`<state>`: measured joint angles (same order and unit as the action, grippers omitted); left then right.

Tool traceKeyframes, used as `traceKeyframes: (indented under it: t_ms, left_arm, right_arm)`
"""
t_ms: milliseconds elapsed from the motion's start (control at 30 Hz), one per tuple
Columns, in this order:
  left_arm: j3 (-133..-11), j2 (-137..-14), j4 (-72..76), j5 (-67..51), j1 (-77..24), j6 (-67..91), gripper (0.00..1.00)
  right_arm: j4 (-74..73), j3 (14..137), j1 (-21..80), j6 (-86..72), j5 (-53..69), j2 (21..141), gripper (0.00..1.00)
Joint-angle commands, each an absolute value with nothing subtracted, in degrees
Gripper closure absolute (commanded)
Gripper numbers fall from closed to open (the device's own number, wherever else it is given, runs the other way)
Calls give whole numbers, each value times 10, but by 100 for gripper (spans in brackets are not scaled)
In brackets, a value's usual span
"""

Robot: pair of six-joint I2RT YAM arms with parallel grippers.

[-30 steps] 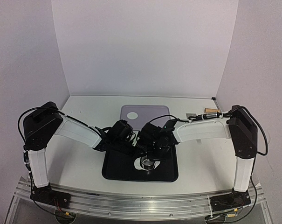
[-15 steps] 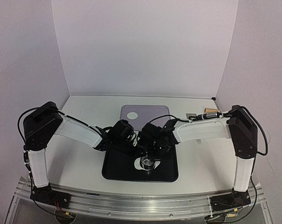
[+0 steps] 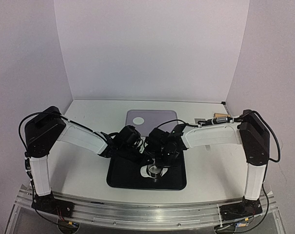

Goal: Roll out the dumpling wrappers from the dough

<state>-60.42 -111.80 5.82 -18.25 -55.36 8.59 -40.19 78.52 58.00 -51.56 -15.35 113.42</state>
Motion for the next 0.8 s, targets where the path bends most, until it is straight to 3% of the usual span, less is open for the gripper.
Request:
traceKeyframes:
  t_ms: [0, 133, 333, 500, 767]
  left_arm:
    - [-568, -1171, -116, -185, -576, 70, 89]
    - [-573, -1171, -122, -186, -575, 70, 79]
    - [-581, -1170, -126, -190, -576, 69, 78]
    - [-597, -1168, -141, -181, -574, 57, 71]
    - [-618, -1161, -157, -181, -563, 47, 67]
  right_arm:
    - [-398, 798, 576, -503, -168, 1108, 60]
    - [-398, 800, 577, -499, -166, 1103, 57]
    - [-398, 799, 576, -496, -168, 1096, 56]
    - [-398, 802, 576, -497, -170, 1084, 57]
    - [-398, 807, 581, -506, -172, 1074, 69]
